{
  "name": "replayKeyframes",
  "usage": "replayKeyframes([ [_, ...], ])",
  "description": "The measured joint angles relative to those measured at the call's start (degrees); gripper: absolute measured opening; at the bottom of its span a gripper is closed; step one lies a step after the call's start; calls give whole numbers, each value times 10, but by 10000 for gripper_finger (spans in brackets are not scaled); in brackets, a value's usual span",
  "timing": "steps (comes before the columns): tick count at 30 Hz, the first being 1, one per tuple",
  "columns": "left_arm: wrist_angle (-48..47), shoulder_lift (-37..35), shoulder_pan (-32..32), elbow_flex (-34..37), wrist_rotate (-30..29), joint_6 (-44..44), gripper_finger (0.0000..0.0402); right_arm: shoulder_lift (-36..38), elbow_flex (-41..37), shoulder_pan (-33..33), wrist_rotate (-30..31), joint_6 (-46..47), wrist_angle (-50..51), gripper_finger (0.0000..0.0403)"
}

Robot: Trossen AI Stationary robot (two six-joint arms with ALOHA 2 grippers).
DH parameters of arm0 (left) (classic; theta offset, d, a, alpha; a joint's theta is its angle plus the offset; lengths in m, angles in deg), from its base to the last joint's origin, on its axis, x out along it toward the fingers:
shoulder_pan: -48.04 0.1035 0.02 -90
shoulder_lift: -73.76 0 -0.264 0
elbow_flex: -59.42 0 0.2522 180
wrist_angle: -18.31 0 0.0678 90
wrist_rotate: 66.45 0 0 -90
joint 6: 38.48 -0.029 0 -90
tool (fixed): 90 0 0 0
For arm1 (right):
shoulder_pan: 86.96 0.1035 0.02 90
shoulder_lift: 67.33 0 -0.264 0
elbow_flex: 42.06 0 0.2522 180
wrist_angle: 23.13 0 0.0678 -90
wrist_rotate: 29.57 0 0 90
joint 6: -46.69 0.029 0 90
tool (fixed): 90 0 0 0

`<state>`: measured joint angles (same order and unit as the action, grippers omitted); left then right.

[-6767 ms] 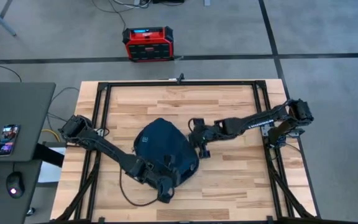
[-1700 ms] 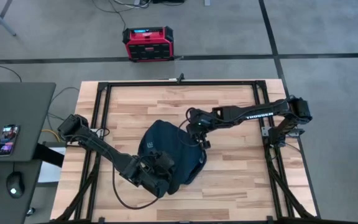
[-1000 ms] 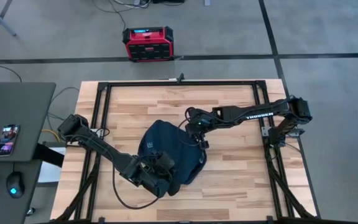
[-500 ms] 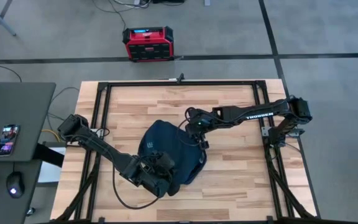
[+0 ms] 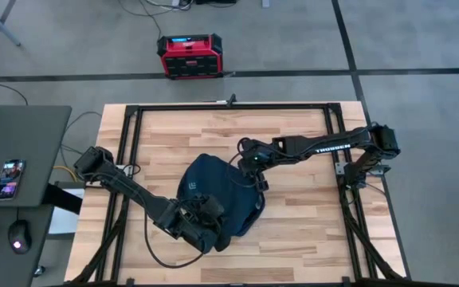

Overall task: Unpack backpack
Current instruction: Open the backpack

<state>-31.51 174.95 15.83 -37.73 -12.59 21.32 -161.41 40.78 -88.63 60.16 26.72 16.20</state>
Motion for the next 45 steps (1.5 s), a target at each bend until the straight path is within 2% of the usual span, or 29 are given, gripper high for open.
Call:
replayKeyframes([
  [29, 0, 0, 0, 0, 0, -1, 0, 0, 0, 0, 0, -1, -8, 194],
  [45, 0, 0, 0, 0, 0, -6, 0, 0, 0, -9, 0, -39, -22, 181],
])
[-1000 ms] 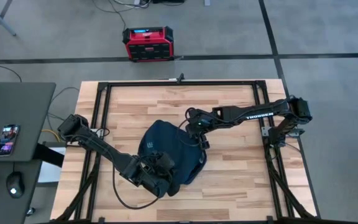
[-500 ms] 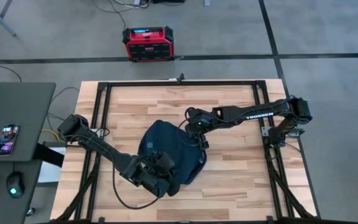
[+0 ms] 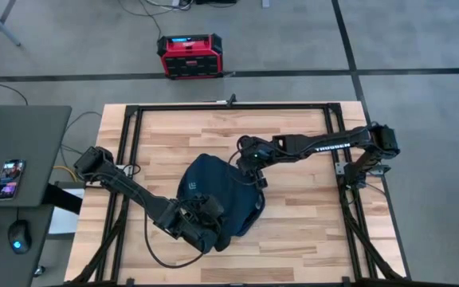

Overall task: Unpack backpack
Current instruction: Open the backpack

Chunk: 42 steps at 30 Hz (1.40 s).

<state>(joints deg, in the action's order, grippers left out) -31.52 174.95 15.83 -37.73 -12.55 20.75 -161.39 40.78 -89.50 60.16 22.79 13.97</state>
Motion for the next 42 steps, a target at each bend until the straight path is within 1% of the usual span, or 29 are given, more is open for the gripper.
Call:
replayKeyframes([
  [23, 4, 0, 6, 0, 0, -2, 0, 0, 0, -10, -3, -6, 1, 180],
  [30, 43, 0, 13, 0, 0, -51, 0, 0, 0, -10, -13, -6, 2, 180],
  [42, 43, 0, 27, 0, 23, -60, 0, 0, 0, -10, -14, 1, 4, 180],
])
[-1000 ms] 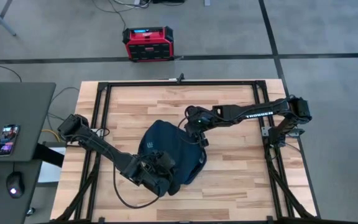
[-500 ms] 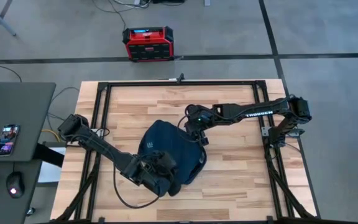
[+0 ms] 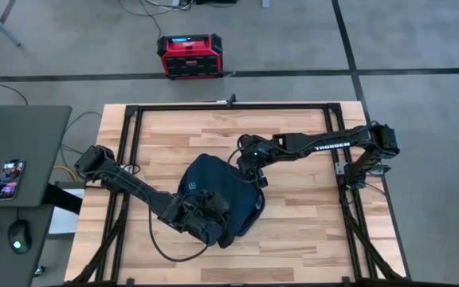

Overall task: Unpack backpack
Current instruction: Open the backpack

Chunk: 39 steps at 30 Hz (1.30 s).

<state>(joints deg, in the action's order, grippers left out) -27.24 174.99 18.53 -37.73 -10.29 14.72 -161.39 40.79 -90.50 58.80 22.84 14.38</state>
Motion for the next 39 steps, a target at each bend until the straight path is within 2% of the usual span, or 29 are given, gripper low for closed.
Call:
replayKeyframes([
  [39, 0, 0, 0, 0, 0, -30, 0, 0, 0, 0, -2, 17, 16, 180],
])
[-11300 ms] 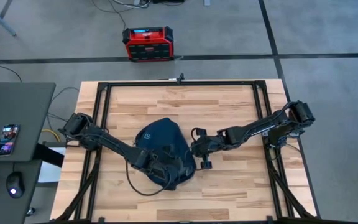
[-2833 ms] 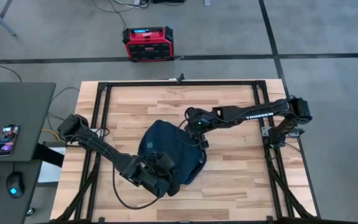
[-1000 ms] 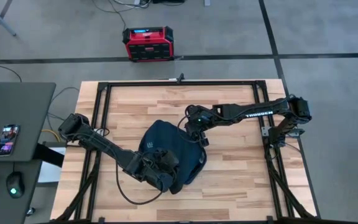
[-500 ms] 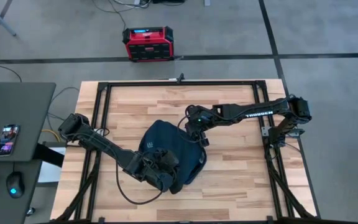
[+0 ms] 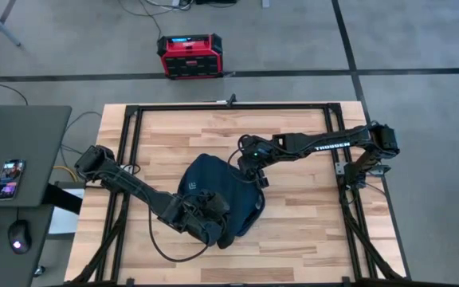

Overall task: Unpack backpack
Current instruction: Open the backpack

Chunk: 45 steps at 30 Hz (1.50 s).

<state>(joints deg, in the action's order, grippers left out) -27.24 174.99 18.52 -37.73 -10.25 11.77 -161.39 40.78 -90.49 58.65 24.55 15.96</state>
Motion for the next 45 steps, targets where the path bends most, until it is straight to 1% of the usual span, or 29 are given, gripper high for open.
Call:
replayKeyframes([
  [9, 0, 0, 0, 0, -1, 10, 0, 0, 0, 0, -1, 13, -1, 180],
  [13, 0, 0, 0, 0, -16, 23, 1, 0, 0, -6, -42, 37, -12, 180],
  [15, 0, 0, 0, 0, -22, 29, 4, 0, 0, -10, -47, 47, -15, 180],
  [18, 0, 0, 0, 0, -24, 38, 18, 0, 0, -12, -48, 47, -15, 180],
  [24, -11, 0, 1, 0, -27, 42, 58, 0, 0, -12, -49, 47, -14, 180],
  [27, -12, 1, 3, 0, -27, 42, 68, 0, 0, -12, -49, 38, -18, 180],
  [34, -6, 1, 3, 0, -26, 38, 69, 0, 0, -12, -50, 36, -40, 180],
  [36, -6, 1, 4, 0, -26, 38, 69, 0, 0, -12, -59, 32, -46, 180],
  [45, -5, 1, 10, 0, -26, 38, 69, 0, 0, -12, -68, 22, -45, 180],
])
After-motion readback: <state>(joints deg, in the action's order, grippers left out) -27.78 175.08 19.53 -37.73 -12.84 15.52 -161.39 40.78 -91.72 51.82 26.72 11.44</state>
